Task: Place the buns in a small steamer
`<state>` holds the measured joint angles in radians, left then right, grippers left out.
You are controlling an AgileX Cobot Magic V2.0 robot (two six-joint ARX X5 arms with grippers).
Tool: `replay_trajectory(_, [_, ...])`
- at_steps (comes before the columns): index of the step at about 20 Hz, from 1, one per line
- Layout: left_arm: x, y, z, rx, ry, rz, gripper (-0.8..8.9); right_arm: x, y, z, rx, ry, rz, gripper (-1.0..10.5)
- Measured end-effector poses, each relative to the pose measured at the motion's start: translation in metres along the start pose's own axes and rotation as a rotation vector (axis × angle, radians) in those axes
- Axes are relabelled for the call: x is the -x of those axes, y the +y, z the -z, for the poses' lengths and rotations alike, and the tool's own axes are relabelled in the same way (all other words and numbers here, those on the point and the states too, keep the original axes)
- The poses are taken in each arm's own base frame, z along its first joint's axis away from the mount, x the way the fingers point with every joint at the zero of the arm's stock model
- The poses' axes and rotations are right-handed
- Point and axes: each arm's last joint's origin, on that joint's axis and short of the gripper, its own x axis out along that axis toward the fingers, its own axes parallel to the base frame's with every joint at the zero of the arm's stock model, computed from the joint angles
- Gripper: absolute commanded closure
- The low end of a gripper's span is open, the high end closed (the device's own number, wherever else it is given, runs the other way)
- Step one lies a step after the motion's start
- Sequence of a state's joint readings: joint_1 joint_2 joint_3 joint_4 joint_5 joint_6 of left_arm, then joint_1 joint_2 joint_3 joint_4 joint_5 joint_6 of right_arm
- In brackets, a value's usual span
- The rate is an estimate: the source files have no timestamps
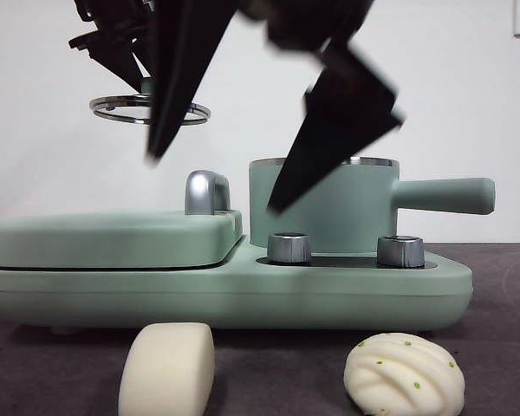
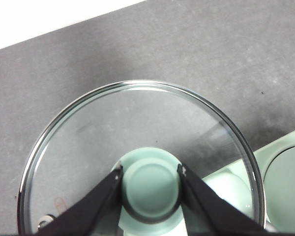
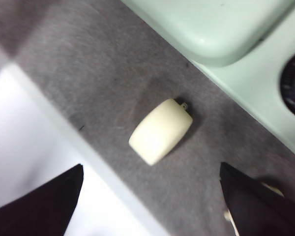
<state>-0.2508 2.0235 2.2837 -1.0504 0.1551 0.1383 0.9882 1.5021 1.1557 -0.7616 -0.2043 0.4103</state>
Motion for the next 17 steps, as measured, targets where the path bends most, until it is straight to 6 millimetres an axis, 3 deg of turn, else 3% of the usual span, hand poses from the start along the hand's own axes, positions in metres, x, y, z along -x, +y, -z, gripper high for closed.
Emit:
replay_trajectory(3, [0.0,0.0,0.0,0.0,0.0,0.0,6.99,-0.033,-0.002,-0.007,-0.019,0.038,0.016,5.1])
replay_trajectory(9, [0.0,0.0,0.0,0.0,-0.001,0.0,6.99,-0.072,-0.008,-0.008,-0.056,0.118,0.057,5.1])
replay_trajectory(14, [0.0,0.0,0.0,0.0,-0.002,0.0,6.99,-0.088,-0.007,-0.007,-0.051,0.146,0.051,6.5])
replay_trajectory(16, [0.0,0.0,0.0,0.0,-0.002,0.0,6.99,-0.09,-0.007,-0.007,-0.052,0.15,0.048,7.9])
replay_trajectory(17, [0.0,0.0,0.0,0.0,-0.002,0.0,6.99,-0.09,-0.007,-0.007,-0.051,0.146,0.047,8.1])
